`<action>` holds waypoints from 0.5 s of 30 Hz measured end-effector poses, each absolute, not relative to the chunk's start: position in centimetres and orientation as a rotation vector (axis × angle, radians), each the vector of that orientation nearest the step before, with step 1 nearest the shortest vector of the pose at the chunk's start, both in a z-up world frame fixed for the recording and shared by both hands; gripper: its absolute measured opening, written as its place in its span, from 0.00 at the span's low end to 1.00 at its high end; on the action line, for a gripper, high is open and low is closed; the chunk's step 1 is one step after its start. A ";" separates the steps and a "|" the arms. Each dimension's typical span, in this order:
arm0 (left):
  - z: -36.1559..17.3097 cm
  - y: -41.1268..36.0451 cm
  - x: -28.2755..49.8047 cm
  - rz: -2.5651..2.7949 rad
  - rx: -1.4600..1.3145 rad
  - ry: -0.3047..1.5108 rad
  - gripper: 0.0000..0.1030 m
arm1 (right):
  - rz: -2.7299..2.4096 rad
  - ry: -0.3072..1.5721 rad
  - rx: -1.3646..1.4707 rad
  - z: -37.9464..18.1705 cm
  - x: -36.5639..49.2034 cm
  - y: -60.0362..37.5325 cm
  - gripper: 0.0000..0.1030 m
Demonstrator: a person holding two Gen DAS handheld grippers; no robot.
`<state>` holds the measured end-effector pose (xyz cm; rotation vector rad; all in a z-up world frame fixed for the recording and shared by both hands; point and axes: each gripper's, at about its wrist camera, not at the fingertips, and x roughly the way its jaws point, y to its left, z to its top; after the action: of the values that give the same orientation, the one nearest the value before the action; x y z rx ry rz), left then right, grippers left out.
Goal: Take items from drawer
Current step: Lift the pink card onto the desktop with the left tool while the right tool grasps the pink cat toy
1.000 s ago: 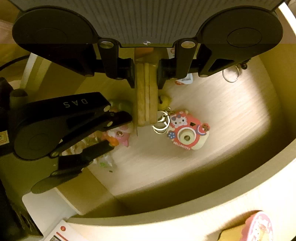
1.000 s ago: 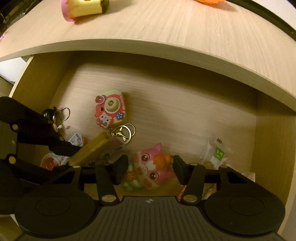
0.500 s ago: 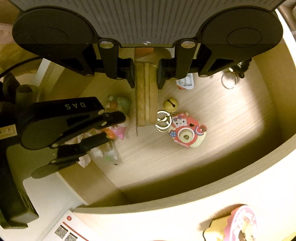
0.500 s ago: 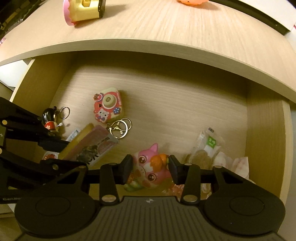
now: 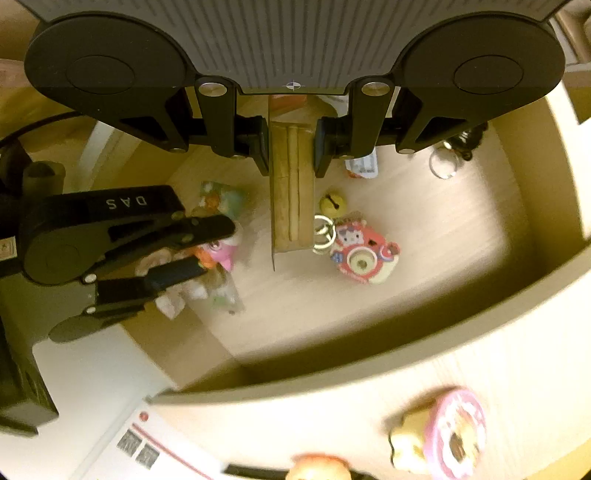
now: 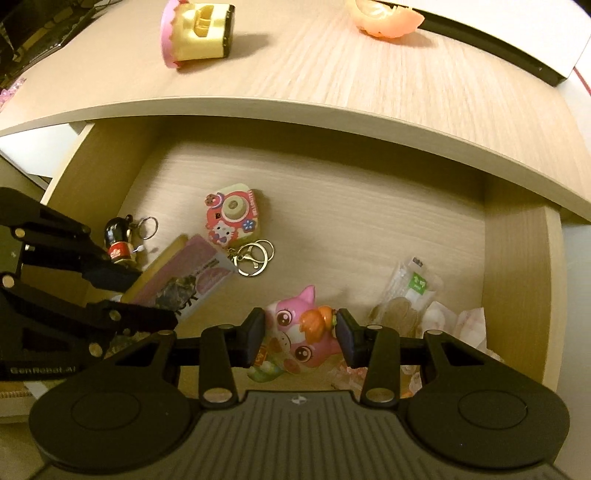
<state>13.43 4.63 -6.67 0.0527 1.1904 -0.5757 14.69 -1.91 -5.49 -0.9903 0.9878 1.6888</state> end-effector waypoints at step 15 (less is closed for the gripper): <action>13.7 12.5 20.0 -0.404 -0.117 0.601 0.26 | 1.676 0.613 -0.365 13.7 22.5 -0.9 0.39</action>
<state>20.00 12.50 13.67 -0.1167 0.6006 -0.4045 22.50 -0.90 13.74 -0.3650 0.6128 1.6762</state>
